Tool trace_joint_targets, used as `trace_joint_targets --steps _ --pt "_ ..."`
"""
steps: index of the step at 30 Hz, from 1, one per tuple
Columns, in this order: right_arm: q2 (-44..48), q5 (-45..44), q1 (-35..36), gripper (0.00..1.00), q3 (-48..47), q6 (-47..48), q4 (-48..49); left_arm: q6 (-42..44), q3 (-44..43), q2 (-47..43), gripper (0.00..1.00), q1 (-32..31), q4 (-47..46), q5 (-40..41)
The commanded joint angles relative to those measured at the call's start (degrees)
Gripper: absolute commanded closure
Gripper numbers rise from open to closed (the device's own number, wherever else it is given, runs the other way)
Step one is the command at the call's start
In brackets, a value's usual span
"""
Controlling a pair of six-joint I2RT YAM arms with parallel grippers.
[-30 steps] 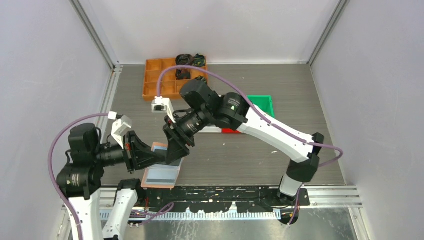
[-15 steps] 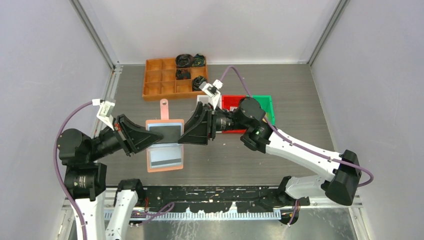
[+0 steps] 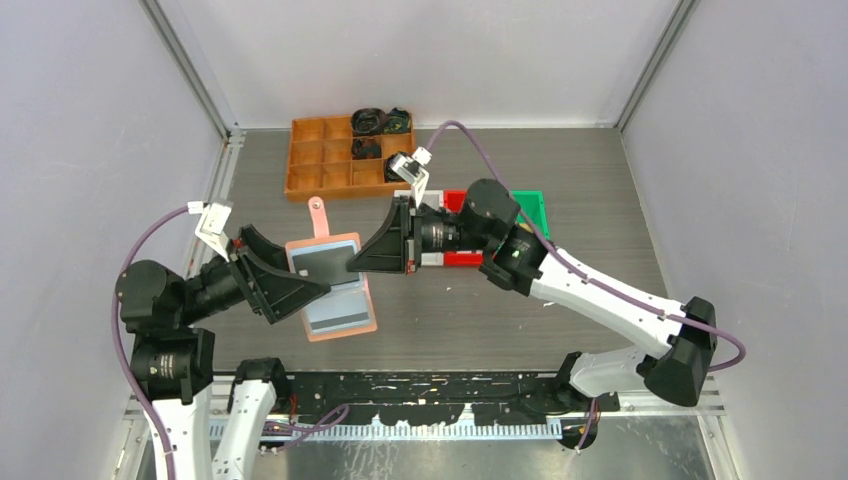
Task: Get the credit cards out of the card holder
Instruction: Remove the credit card from the card holder.
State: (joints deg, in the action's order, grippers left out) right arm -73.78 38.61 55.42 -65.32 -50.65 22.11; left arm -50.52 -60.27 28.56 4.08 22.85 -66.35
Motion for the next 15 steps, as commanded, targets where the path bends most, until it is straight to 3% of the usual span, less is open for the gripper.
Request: trace_joint_targets --steps 1,3,10,15 --pt "-0.8 7.2 0.0 0.99 -15.4 15.3 -29.6 4.6 -0.8 2.0 0.0 0.0 5.0 -5.9" --pt "-3.3 10.0 0.0 0.99 -19.8 19.0 -38.2 7.1 -1.5 3.0 0.03 0.0 7.1 -8.7" --pt "-11.7 13.7 0.2 0.99 -33.5 30.8 -60.6 10.5 -0.6 3.5 0.32 0.0 9.4 -12.8" --pt "-15.5 13.5 1.1 0.99 -39.0 32.5 -63.3 11.2 0.7 3.5 0.36 0.0 11.4 -14.8"
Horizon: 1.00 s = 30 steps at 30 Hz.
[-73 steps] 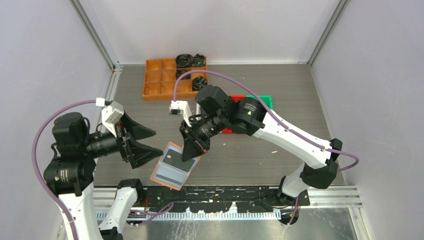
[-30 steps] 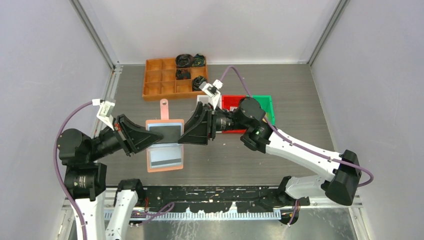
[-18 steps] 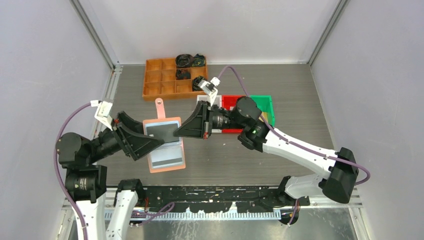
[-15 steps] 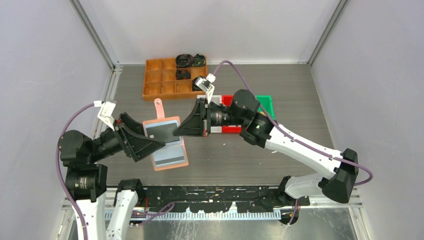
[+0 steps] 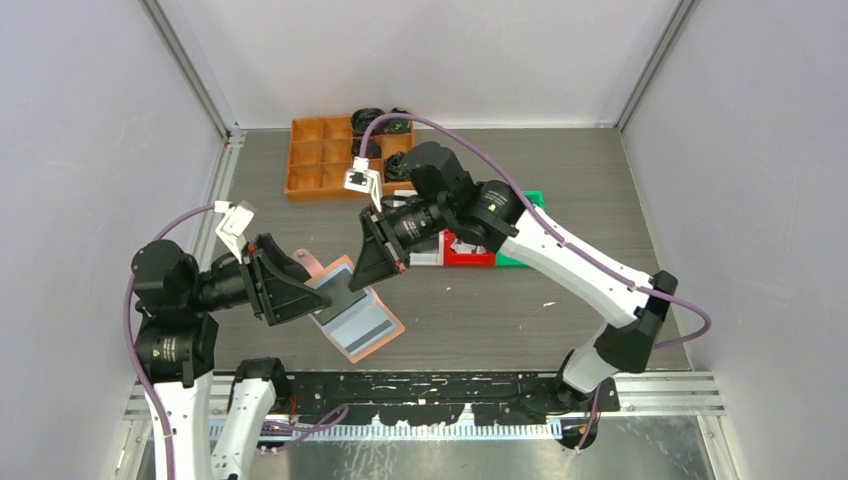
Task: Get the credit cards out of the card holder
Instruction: Remove the credit card from the card holder.
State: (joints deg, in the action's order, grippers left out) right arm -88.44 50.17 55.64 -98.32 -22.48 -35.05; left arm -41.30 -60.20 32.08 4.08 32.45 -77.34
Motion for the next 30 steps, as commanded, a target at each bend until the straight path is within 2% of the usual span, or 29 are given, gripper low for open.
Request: trace_joint_targets --steps 1,5,8,10,13,14,17,20,21,26,30 --pt "-1.5 1.9 1.2 0.99 -7.3 4.7 -6.6 3.1 1.0 -0.1 0.36 -0.1 2.5 -4.0" --pt "-4.4 2.3 1.7 0.99 -12.8 6.6 -9.9 8.5 1.6 -0.4 0.34 0.0 8.3 -4.0" --pt "-6.3 2.4 2.0 0.99 -15.8 8.1 -12.4 9.2 0.8 0.0 0.42 0.0 9.1 -3.5" --pt "-6.8 2.3 2.0 0.99 -16.9 8.5 -13.4 9.5 0.3 0.0 0.51 -0.1 9.1 -3.3" --pt "-7.5 2.1 2.0 0.99 -18.0 9.4 -14.7 9.9 -0.4 0.3 0.72 0.0 9.1 -3.2" --pt "-7.6 1.9 1.9 0.96 -18.0 9.4 -14.7 9.9 -0.5 0.4 0.79 0.0 9.2 -3.0" --pt "-7.3 1.9 1.7 0.7 -17.3 8.9 -13.4 10.0 -1.1 0.7 0.91 0.0 9.1 -1.1" --pt "-4.3 -0.9 -0.3 0.49 -12.3 3.0 -4.2 8.6 -1.2 0.7 0.97 0.0 7.8 2.2" --pt "-2.5 -2.9 -1.6 0.45 -9.9 -0.3 -0.1 7.5 -1.0 0.5 0.98 0.0 6.9 3.6" --pt "8.3 -15.3 -8.6 0.4 4.2 -17.4 20.0 0.0 0.6 -1.1 1.0 0.0 -0.3 11.4" --pt "15.7 -19.5 -8.6 0.43 15.8 -26.8 32.5 -3.3 1.2 -2.3 1.0 -0.1 -3.8 17.9"
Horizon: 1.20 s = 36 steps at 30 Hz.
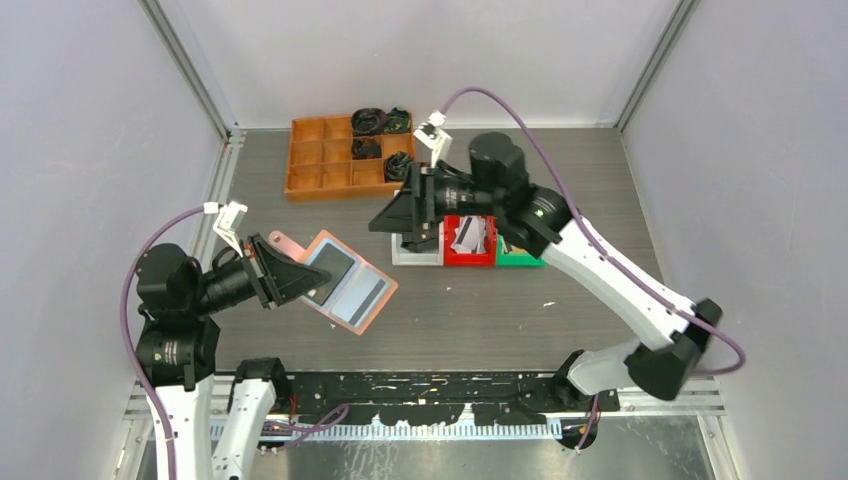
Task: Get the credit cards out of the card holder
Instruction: Remove the credit card from the card holder.
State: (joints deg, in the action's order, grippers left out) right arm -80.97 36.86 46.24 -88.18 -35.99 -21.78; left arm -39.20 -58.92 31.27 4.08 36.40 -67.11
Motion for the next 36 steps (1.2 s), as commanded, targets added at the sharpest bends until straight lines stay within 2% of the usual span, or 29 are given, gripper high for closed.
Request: trace_joint_targets --steps 1,4,9,15,25,36 --pt "9.0 -5.8 0.9 0.44 8.0 -15.7 22.4 -6.2 0.0 -1.6 1.0 0.0 -8.6 9.0" --pt "10.1 -4.9 2.4 0.47 14.2 -23.0 34.1 -9.8 0.5 -1.4 1.0 -0.1 -10.6 10.2" --pt "8.0 -5.5 8.3 0.48 16.3 -25.9 39.8 -11.2 1.1 -2.0 1.0 0.0 -11.4 11.0" --pt "3.9 -6.6 11.4 0.51 16.0 -26.0 39.9 -13.2 0.8 -2.1 1.0 -0.1 -12.3 11.2" --pt "3.3 -8.0 11.6 0.52 17.3 -25.4 37.5 -16.5 0.2 -1.9 1.0 -0.1 -15.2 12.1" --pt "1.8 -10.3 11.7 0.51 18.4 -27.5 41.0 -18.7 0.2 -3.0 1.0 0.0 -16.1 12.5"
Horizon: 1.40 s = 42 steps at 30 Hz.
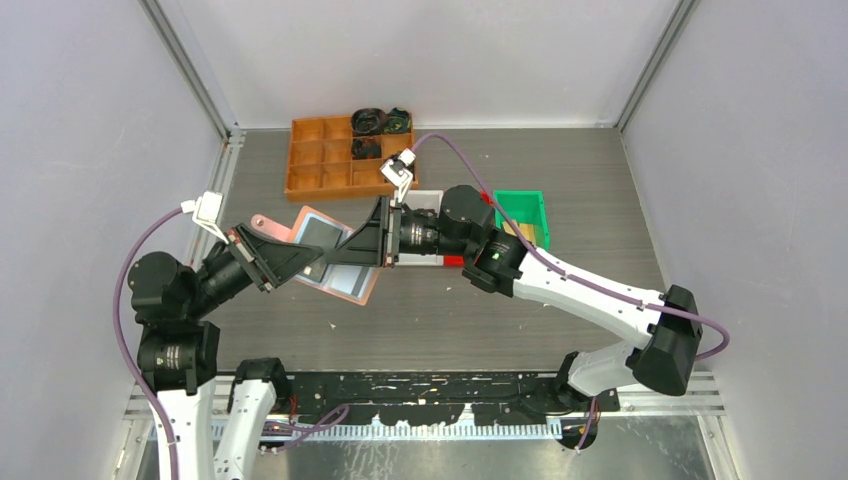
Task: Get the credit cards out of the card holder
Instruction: Remove the credit card from the card holder.
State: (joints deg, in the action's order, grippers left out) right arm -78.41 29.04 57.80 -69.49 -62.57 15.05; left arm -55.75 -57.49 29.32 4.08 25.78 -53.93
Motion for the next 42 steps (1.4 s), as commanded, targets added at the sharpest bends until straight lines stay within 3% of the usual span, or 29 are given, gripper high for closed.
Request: trace_joint_targets --steps 1,8,13,23,28,36,42 --pt "-0.9 -2.6 0.2 0.52 -0.1 -1.5 5.3 -2.3 -1.3 -1.2 1.0 0.0 -5.5 -0.8" --pt "-3.8 -1.6 0.3 0.59 1.2 -9.8 20.0 -1.3 0.3 -1.7 0.99 0.0 -4.7 -0.9" --pt "-4.1 -2.5 0.7 0.71 3.4 -12.4 27.1 -1.2 -0.3 -1.8 0.88 0.0 -4.1 -0.7" --pt "-4.7 -3.4 1.6 0.89 9.2 -16.2 42.5 -6.5 -1.3 -1.0 0.86 0.0 -6.6 -1.3" --pt "-4.3 -3.3 2.3 0.87 10.9 -17.0 47.3 -7.8 -1.8 -0.3 0.85 0.0 -6.7 -1.1" --pt "-3.8 -3.3 3.5 0.72 11.0 -16.3 49.3 -9.5 -1.7 -0.3 0.85 -0.1 -7.2 -0.6" --pt "-3.6 -4.3 3.6 0.78 10.6 -15.9 49.9 -9.5 -1.8 -0.2 0.93 0.0 -6.9 -0.6"
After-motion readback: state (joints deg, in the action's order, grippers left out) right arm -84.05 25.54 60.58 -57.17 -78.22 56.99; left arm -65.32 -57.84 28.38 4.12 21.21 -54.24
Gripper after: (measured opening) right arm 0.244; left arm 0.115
